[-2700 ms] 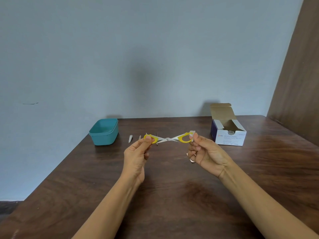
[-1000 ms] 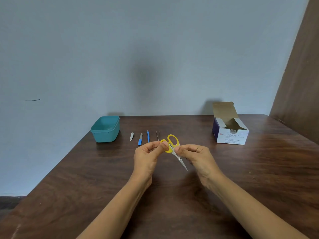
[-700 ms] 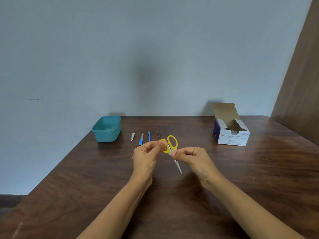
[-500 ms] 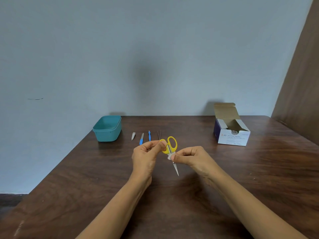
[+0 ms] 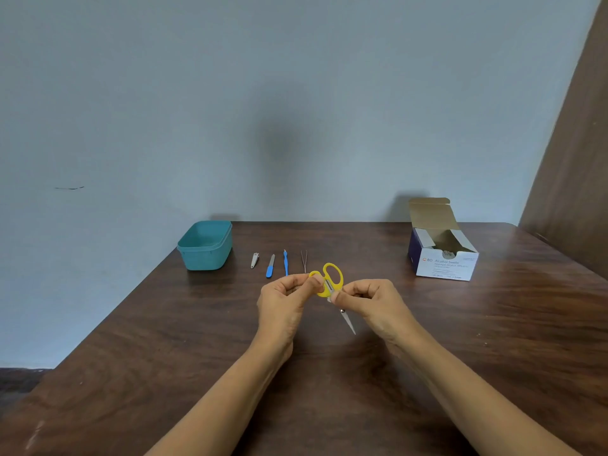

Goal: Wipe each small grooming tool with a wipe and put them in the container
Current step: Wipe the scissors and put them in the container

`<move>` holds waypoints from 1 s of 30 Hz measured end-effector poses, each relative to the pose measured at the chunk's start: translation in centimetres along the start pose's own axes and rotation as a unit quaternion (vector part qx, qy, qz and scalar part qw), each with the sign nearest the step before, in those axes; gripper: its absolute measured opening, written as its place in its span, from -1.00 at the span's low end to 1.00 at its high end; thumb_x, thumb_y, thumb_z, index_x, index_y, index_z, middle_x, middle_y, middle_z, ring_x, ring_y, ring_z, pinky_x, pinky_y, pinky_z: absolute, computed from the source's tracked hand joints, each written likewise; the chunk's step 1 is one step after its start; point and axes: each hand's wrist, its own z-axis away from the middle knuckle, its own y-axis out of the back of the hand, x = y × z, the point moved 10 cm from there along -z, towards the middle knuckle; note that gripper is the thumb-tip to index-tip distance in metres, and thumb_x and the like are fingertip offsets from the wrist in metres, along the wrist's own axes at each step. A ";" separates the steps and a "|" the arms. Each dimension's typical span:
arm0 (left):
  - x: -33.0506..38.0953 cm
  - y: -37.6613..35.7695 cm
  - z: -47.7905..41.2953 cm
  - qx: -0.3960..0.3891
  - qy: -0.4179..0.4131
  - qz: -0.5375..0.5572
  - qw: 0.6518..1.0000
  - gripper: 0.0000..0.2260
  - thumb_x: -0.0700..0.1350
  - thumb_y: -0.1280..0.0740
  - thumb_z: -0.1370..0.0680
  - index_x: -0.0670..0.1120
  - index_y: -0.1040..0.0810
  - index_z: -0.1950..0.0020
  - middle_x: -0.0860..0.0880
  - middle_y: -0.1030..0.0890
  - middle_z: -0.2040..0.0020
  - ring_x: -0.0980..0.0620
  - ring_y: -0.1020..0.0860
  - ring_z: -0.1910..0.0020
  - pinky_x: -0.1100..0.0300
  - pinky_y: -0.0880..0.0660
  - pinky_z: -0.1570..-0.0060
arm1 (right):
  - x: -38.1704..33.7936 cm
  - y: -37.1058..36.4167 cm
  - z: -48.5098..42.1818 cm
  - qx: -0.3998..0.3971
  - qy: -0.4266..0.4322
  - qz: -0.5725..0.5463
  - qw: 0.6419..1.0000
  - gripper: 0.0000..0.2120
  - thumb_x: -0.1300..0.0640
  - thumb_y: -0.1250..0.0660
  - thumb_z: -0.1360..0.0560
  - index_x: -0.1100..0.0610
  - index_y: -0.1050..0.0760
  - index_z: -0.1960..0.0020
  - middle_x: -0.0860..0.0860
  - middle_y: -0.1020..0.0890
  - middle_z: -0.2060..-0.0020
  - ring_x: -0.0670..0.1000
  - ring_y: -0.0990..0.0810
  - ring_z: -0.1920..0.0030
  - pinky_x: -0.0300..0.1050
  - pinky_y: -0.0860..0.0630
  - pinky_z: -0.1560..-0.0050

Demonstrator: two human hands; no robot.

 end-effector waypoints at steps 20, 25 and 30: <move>0.9 0.0 0.4 -0.003 -0.006 0.014 1.000 -0.88 -0.16 -0.44 -0.46 -0.22 -0.69 0.12 -0.08 -0.70 0.20 0.34 -0.50 0.41 0.37 -0.39 0.27 | 0.7 0.3 -0.1 0.016 -0.033 -0.079 0.996 -0.95 0.20 -0.46 -0.41 0.12 -0.70 0.21 0.01 -0.73 0.23 -0.13 -0.65 0.15 -0.35 -0.47 0.11; 0.9 0.4 0.3 -0.007 0.013 0.015 1.000 -0.88 -0.14 -0.45 -0.45 -0.19 -0.70 0.14 -0.06 -0.69 0.21 0.33 -0.50 0.42 0.26 -0.36 0.18 | 1.1 -0.6 0.2 -0.064 -0.091 -0.052 0.992 -0.88 0.28 -0.43 -0.43 0.31 -0.67 0.07 -0.04 -0.68 0.35 -0.28 -0.53 0.46 -0.50 -0.38 0.41; 0.8 -0.3 0.5 -0.028 0.017 0.025 0.999 -0.88 -0.16 -0.43 -0.47 -0.22 -0.68 0.17 -0.07 -0.69 0.24 0.32 -0.49 0.43 0.32 -0.35 0.26 | 0.7 0.4 0.1 0.011 -0.055 -0.101 0.993 -0.92 0.23 -0.43 -0.44 0.25 -0.66 0.14 -0.14 -0.59 0.53 -0.27 -0.46 0.52 -0.46 -0.33 0.44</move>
